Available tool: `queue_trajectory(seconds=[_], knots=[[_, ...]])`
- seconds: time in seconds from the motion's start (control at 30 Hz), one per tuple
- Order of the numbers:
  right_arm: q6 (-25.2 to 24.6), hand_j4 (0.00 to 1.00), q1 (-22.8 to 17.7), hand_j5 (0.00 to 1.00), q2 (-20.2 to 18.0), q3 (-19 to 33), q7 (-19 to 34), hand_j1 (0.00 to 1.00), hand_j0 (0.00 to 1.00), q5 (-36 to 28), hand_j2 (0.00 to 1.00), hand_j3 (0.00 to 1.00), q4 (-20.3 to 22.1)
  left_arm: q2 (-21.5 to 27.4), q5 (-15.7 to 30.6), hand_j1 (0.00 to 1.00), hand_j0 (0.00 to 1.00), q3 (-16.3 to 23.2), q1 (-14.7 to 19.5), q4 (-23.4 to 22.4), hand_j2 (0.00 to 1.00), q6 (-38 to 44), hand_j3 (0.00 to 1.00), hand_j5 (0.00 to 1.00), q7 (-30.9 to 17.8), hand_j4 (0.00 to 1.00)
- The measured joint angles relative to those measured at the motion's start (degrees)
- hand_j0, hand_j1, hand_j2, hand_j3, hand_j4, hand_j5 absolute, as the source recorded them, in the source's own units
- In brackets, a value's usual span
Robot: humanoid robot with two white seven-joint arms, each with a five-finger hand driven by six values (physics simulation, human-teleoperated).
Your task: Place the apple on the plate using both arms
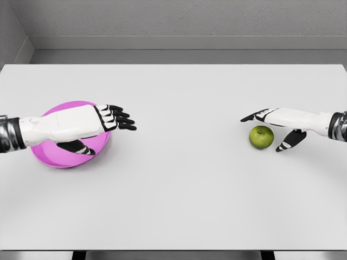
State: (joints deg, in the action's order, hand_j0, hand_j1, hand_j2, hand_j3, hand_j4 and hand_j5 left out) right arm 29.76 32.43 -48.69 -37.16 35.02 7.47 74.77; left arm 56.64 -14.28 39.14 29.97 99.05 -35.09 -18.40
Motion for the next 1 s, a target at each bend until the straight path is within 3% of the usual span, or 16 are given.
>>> queue_trajectory(seconds=[0.07,0.23,0.67,0.83,1.0], knots=[[0.2,1.0,0.0,1.0,0.1,0.0,0.0,1.0,1.0,0.0,1.0,1.0,0.0,0.0,0.0,1.0,1.0,0.0,0.0,0.0,1.0,0.0,1.0,1.0,0.0,1.0],[0.5,0.82,0.0,0.82,0.4,0.0,0.0,0.82,0.82,0.0,0.82,0.82,-0.1,0.0,0.0,1.0,1.0,0.0,-0.1,0.0,1.0,0.0,1.0,1.0,0.0,1.0],[0.7,0.66,0.0,0.66,1.1,-0.9,0.0,0.66,0.66,-0.1,0.66,0.66,-0.1,0.0,0.0,1.0,1.0,0.0,0.0,-0.1,1.0,0.0,1.0,1.0,0.0,1.0],[1.1,0.47,0.0,0.47,1.2,-0.9,0.0,0.47,0.47,-0.1,0.47,0.47,-0.1,0.0,0.0,1.0,1.0,0.0,-0.1,-0.1,1.0,0.0,1.0,1.0,0.0,1.0],[1.7,0.45,0.7,0.45,1.6,-0.9,0.0,0.45,0.45,0.0,0.45,0.45,-0.1,0.0,0.0,1.0,1.0,0.0,0.0,-0.1,1.0,0.0,1.0,1.0,0.0,1.0]])
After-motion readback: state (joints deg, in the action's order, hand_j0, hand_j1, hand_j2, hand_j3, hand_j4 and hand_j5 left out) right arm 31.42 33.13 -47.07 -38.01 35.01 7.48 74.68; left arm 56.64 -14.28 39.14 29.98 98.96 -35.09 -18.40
